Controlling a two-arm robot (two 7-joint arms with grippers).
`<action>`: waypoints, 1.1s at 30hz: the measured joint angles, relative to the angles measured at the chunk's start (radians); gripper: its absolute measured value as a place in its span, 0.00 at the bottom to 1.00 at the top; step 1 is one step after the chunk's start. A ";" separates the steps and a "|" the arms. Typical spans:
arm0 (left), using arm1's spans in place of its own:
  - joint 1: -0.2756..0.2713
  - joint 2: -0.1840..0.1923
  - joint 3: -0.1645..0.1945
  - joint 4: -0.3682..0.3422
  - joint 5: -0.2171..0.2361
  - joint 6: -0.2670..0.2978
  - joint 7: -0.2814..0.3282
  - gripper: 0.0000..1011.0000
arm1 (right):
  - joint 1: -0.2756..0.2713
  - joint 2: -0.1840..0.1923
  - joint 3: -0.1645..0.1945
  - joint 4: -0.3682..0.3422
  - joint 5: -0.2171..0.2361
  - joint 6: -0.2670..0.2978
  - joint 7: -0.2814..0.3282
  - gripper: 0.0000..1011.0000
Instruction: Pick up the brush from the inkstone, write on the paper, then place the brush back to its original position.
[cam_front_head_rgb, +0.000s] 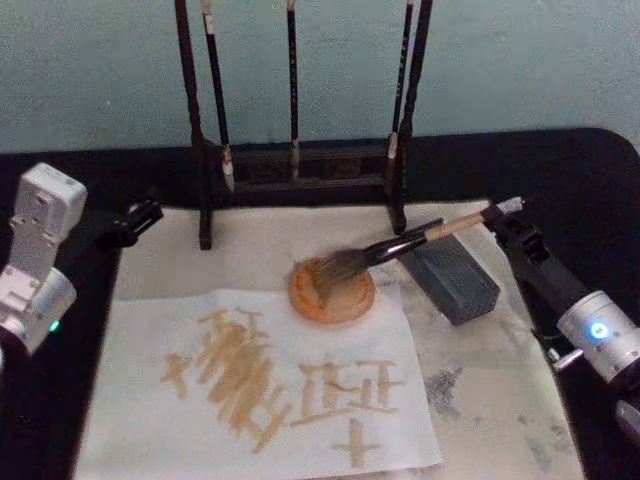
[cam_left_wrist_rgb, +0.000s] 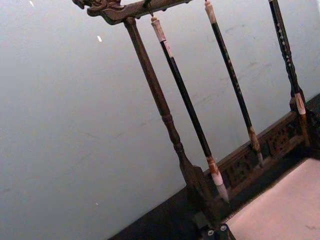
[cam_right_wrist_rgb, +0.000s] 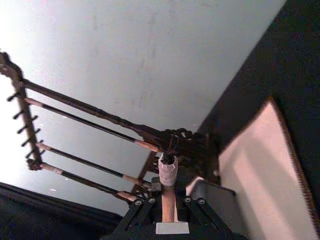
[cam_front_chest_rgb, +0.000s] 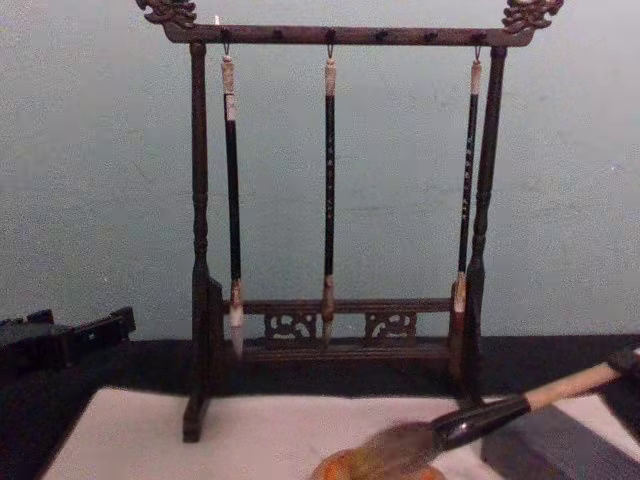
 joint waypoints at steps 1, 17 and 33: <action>0.000 0.000 0.000 0.000 0.000 0.000 0.000 0.99 | -0.003 0.003 0.000 -0.008 0.007 -0.003 0.004 0.15; 0.000 0.000 0.000 0.000 0.000 0.000 0.000 0.99 | -0.043 0.041 0.020 -0.084 0.111 -0.005 0.047 0.15; 0.000 0.000 0.000 0.000 0.000 0.000 0.000 0.99 | -0.102 0.192 -0.084 -0.351 -0.065 -0.076 -0.016 0.15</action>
